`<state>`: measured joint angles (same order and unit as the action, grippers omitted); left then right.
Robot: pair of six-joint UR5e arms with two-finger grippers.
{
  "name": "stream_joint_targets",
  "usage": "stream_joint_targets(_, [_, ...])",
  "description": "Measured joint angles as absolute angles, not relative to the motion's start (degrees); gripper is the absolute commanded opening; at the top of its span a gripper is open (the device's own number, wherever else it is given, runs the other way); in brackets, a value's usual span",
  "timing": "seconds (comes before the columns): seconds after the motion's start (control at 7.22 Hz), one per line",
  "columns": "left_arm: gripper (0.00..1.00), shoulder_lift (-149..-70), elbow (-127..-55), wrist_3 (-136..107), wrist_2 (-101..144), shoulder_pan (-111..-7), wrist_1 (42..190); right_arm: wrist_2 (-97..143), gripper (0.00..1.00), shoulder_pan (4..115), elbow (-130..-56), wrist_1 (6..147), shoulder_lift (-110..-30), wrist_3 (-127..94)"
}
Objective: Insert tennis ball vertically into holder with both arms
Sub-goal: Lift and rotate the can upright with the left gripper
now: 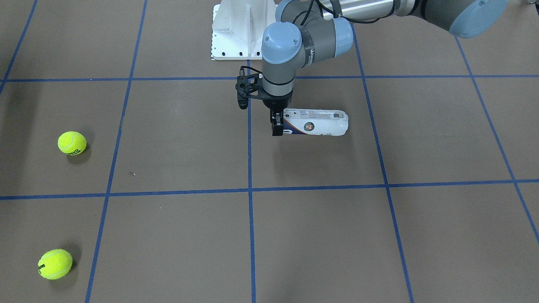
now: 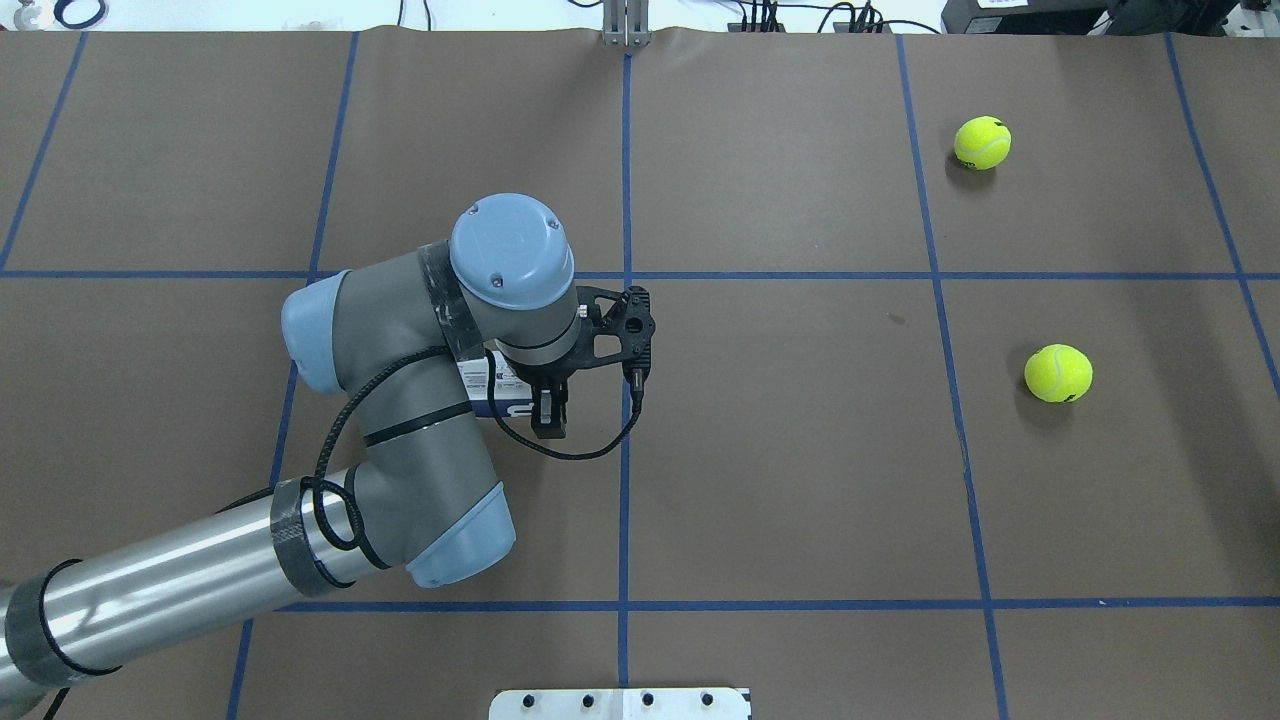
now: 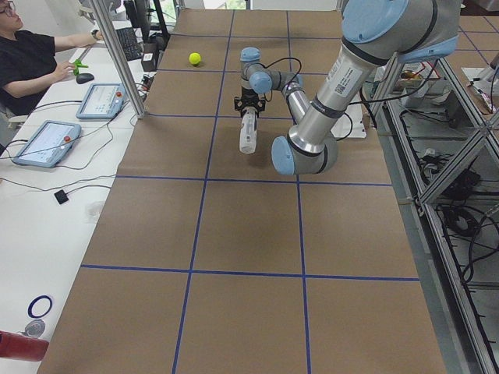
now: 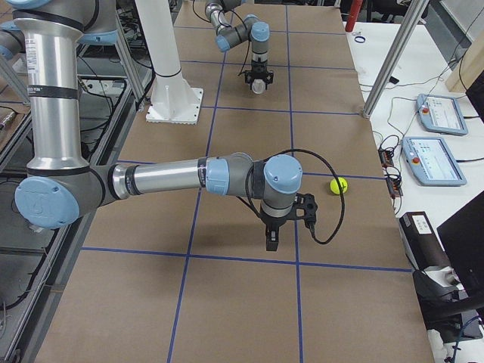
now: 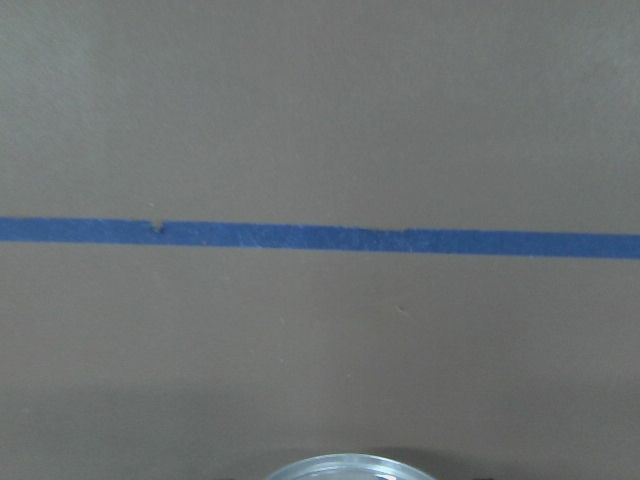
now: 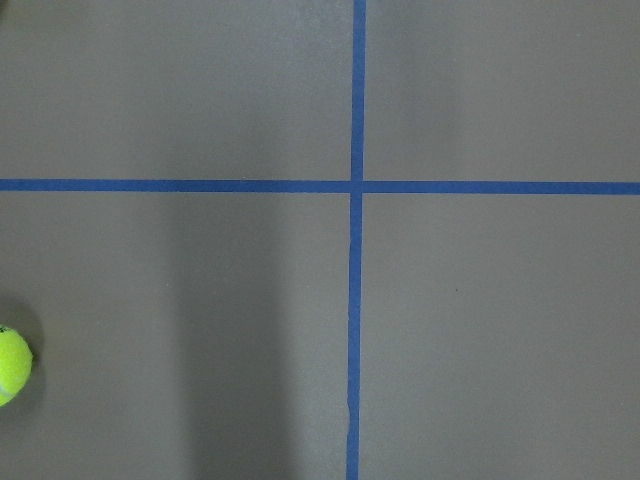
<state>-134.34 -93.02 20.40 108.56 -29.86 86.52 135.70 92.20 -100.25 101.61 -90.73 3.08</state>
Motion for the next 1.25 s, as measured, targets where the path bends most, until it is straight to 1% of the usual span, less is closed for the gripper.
stream_joint_targets(0.28, [0.52,-134.85,-96.82,18.77,108.66,-31.65,87.44,135.72,0.99,92.22,-100.34,101.6,-90.62,3.08])
stream_joint_targets(0.55, [0.52,-135.44,-97.82,11.8,108.66,-33.02,96.47,135.78,0.99,92.27,-100.37,101.6,-90.36,3.08])
stream_joint_targets(0.83, [0.52,-135.45,-95.55,-0.55,107.58,-33.49,113.51,135.66,0.99,92.28,-100.37,101.6,-89.99,3.08])
stream_joint_targets(1.25, [0.52,-134.33,-85.65,-18.01,102.52,-33.56,147.55,135.53,0.99,92.28,-100.46,101.6,-89.78,3.08])
